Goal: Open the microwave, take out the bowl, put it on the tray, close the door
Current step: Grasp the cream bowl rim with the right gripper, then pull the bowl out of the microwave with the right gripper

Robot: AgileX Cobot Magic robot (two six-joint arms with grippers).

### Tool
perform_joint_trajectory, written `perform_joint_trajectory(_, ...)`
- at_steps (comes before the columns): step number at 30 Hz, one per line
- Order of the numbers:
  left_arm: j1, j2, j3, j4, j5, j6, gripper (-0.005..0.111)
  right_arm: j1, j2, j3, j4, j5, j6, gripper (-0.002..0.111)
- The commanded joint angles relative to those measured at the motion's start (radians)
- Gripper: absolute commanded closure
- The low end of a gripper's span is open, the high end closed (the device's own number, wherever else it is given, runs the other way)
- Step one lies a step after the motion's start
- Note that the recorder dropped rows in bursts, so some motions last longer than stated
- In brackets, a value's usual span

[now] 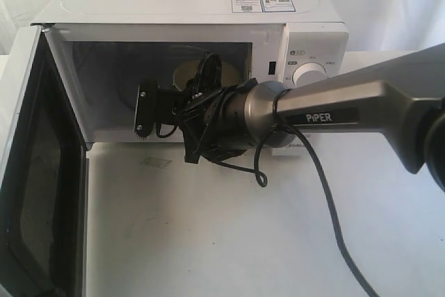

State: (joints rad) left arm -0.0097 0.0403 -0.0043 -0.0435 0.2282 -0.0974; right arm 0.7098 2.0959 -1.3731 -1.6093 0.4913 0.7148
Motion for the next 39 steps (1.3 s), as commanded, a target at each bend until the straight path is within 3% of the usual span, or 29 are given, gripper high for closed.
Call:
perform_joint_trajectory(1, -0.002, -0.005, 0.004, -0.004, 0.003, -0.007, 0.107, -0.008, 0.002, -0.003, 0.004, 0.000, 0.009, 0.101)
perform_joint_trajectory(2, -0.002, -0.005, 0.004, -0.004, 0.003, -0.007, 0.107, -0.008, 0.002, -0.003, 0.004, 0.004, 0.009, 0.108)
perform_joint_trajectory(9, -0.002, -0.005, 0.004, -0.004, 0.003, -0.007, 0.107, -0.001, -0.014, -0.003, -0.001, 0.085, 0.009, 0.108)
perform_joint_trajectory(13, -0.002, -0.005, 0.004, -0.004, 0.003, -0.007, 0.107, 0.050, -0.079, -0.001, 0.012, 0.090, 0.004, 0.108)
perform_joint_trajectory(16, -0.002, -0.005, 0.004, -0.004, 0.003, -0.007, 0.107, 0.087, -0.113, 0.003, 0.096, 0.114, -0.001, 0.108)
perform_joint_trajectory(21, -0.002, -0.005, 0.004, -0.004, 0.003, -0.007, 0.107, 0.142, -0.158, 0.046, 0.303, 0.108, -0.194, 0.108)
perform_joint_trajectory(30, -0.002, -0.005, 0.004, -0.004, 0.003, -0.007, 0.107, 0.224, -0.223, 0.166, 0.425, 0.133, -0.224, 0.108)
perform_joint_trajectory(39, -0.002, -0.005, 0.004, -0.004, 0.003, -0.007, 0.107, 0.289, -0.470, 0.302, 0.656, 0.168, -0.226, 0.108)
